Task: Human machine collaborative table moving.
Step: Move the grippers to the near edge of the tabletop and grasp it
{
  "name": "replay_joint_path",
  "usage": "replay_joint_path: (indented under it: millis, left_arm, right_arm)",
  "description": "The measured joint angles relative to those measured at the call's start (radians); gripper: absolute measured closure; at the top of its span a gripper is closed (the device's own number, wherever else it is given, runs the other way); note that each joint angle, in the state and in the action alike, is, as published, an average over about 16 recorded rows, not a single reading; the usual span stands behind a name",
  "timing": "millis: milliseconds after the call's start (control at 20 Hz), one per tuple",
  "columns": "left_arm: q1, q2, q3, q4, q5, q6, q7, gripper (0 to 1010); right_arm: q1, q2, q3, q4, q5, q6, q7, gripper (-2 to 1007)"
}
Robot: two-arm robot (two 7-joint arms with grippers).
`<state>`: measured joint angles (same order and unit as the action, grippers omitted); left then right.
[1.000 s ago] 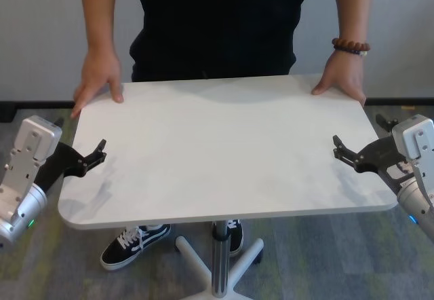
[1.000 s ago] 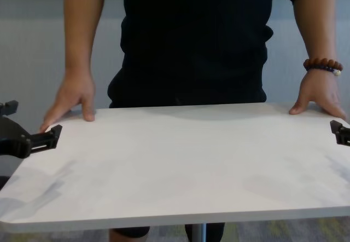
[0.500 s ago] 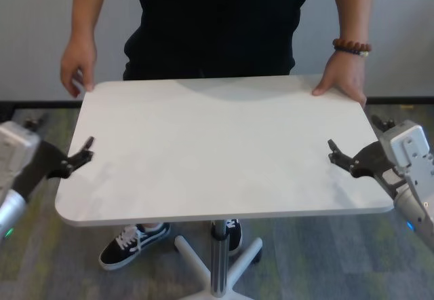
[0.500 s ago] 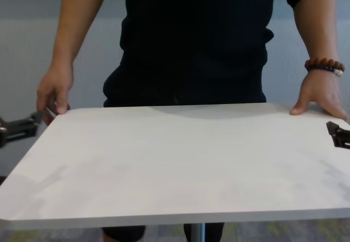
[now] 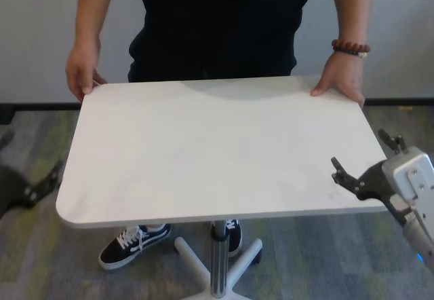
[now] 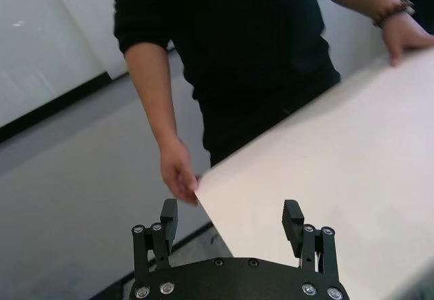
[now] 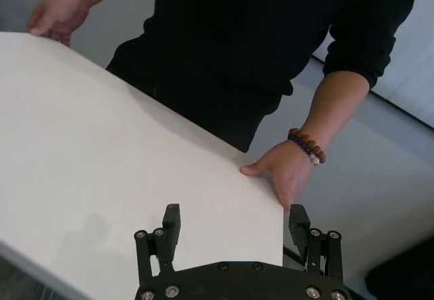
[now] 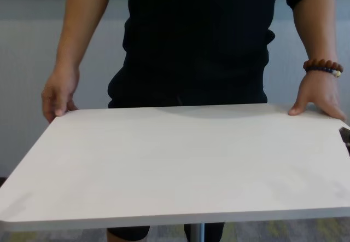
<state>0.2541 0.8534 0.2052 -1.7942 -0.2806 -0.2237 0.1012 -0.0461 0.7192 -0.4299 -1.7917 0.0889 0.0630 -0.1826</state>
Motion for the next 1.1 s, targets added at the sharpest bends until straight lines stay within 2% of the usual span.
replay_joint_path:
  millis: [150, 300, 400, 550, 700, 800, 950, 1100]
  left_arm:
    - [0.116, 0.048, -0.064, -0.055, 0.003, -0.017, 0.02, 9]
    - [0.231, 0.086, -0.126, -0.1, 0.02, -0.035, 0.042, 9]
    - [0.303, 0.106, -0.164, -0.124, 0.04, -0.048, 0.058, 9]
    - [0.398, 0.127, -0.21, -0.153, 0.088, -0.063, 0.085, 9]
    - [0.464, 0.132, -0.239, -0.173, 0.159, -0.067, 0.117, 9]
    - [0.494, 0.131, -0.246, -0.183, 0.219, -0.063, 0.139, 8]
    - [0.519, 0.124, -0.24, -0.19, 0.32, -0.048, 0.168, 9]
    - [0.52, 0.114, -0.215, -0.19, 0.437, -0.018, 0.199, 8]
  right_arm:
    - [-0.069, 0.032, 0.006, -0.089, -0.033, 0.058, -0.028, 0]
    - [-0.134, 0.061, 0.007, -0.171, -0.068, 0.12, -0.05, 0]
    - [-0.17, 0.078, 0.004, -0.218, -0.092, 0.161, -0.06, 0]
    - [-0.215, 0.098, -0.003, -0.273, -0.126, 0.216, -0.069, 0]
    - [-0.247, 0.108, -0.012, -0.305, -0.152, 0.255, -0.069, 0]
    - [-0.259, 0.11, -0.019, -0.314, -0.167, 0.275, -0.066, 0]
    - [-0.267, 0.109, -0.031, -0.315, -0.189, 0.302, -0.058, 0]
    - [-0.268, 0.106, -0.042, -0.306, -0.21, 0.325, -0.047, 0]
